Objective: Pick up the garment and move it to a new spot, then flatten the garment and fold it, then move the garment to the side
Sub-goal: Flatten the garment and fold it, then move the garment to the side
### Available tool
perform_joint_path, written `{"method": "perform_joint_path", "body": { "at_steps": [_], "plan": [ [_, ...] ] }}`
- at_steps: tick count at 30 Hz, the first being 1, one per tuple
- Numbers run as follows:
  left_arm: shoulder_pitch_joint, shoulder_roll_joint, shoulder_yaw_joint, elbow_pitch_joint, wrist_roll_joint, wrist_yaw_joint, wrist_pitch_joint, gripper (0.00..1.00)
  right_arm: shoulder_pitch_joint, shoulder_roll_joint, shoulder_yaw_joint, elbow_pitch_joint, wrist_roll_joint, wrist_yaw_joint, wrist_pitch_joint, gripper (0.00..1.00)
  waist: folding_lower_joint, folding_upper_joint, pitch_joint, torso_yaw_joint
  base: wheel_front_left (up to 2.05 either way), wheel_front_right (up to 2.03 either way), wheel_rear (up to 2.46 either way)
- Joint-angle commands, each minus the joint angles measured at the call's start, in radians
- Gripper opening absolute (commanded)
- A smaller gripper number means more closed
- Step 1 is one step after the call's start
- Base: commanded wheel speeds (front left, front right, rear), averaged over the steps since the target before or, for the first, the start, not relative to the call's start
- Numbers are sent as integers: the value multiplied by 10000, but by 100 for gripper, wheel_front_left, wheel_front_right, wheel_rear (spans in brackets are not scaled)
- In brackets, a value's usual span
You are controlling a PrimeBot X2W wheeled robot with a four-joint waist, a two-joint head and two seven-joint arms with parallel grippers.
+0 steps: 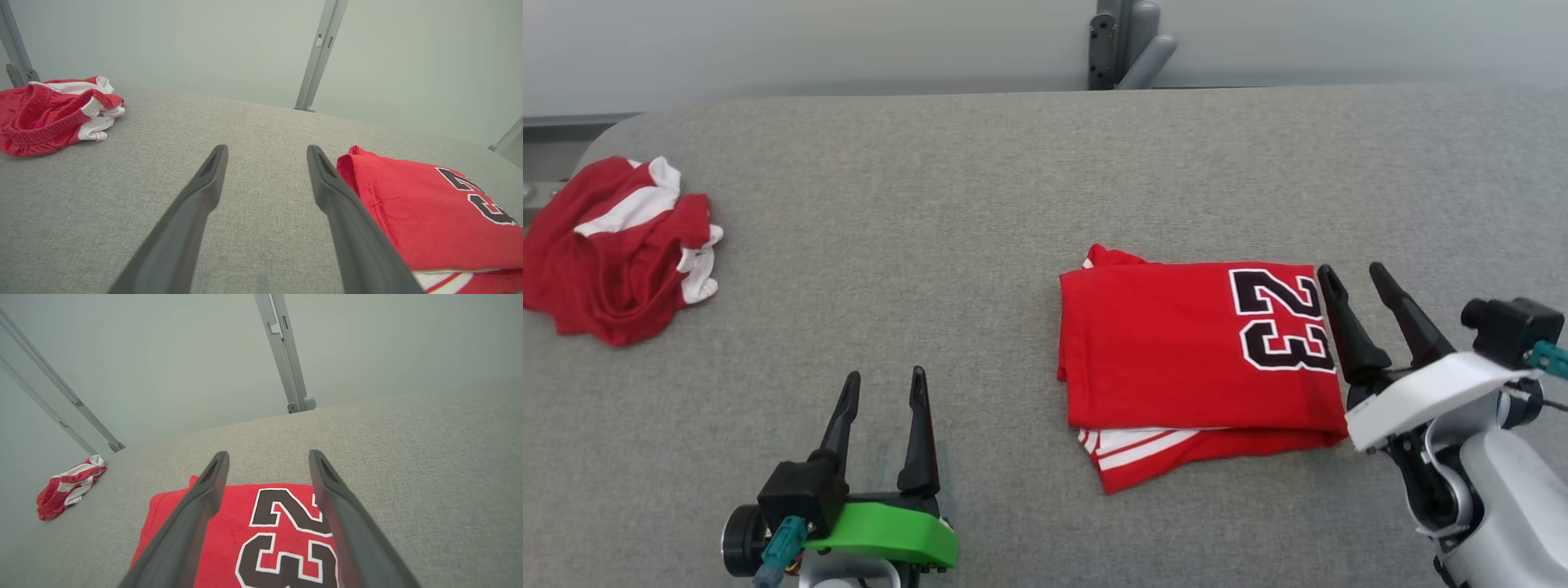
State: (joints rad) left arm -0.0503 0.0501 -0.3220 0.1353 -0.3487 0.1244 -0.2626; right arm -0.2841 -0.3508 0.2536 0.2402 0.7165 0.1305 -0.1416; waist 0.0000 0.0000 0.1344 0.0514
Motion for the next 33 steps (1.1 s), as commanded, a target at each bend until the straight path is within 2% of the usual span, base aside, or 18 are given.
{"method": "perform_joint_path", "body": {
  "at_steps": [1,5,11,19,23,33],
  "plan": [
    [198,13,150,9,151,4,-22,100,263,56,86,252,-310,2,-485,100,0,0,-245,-609,0,0,0],
    [394,13,532,-129,209,-138,-23,100,608,311,121,690,-1386,2,-1202,100,0,0,-487,-977,0,0,0],
    [919,12,1046,-834,434,-615,-23,100,1834,1261,-977,-788,-3188,2,-1237,100,0,0,-954,-1237,0,0,0],
    [1670,10,1361,-1554,1456,-779,-22,100,3138,1642,-1199,-1754,-4596,2,-1242,100,0,0,-1372,-1240,0,0,0],
    [2014,12,1299,-1515,1948,-789,-22,100,3542,1697,-1186,-1902,-5001,2,-1243,100,0,0,-1581,-1230,0,0,0],
    [2605,11,1469,-1134,1766,-570,-22,100,4043,1959,-1383,-1679,-4985,2,-1244,100,0,0,-1906,-1177,0,0,0]
  ]
}}
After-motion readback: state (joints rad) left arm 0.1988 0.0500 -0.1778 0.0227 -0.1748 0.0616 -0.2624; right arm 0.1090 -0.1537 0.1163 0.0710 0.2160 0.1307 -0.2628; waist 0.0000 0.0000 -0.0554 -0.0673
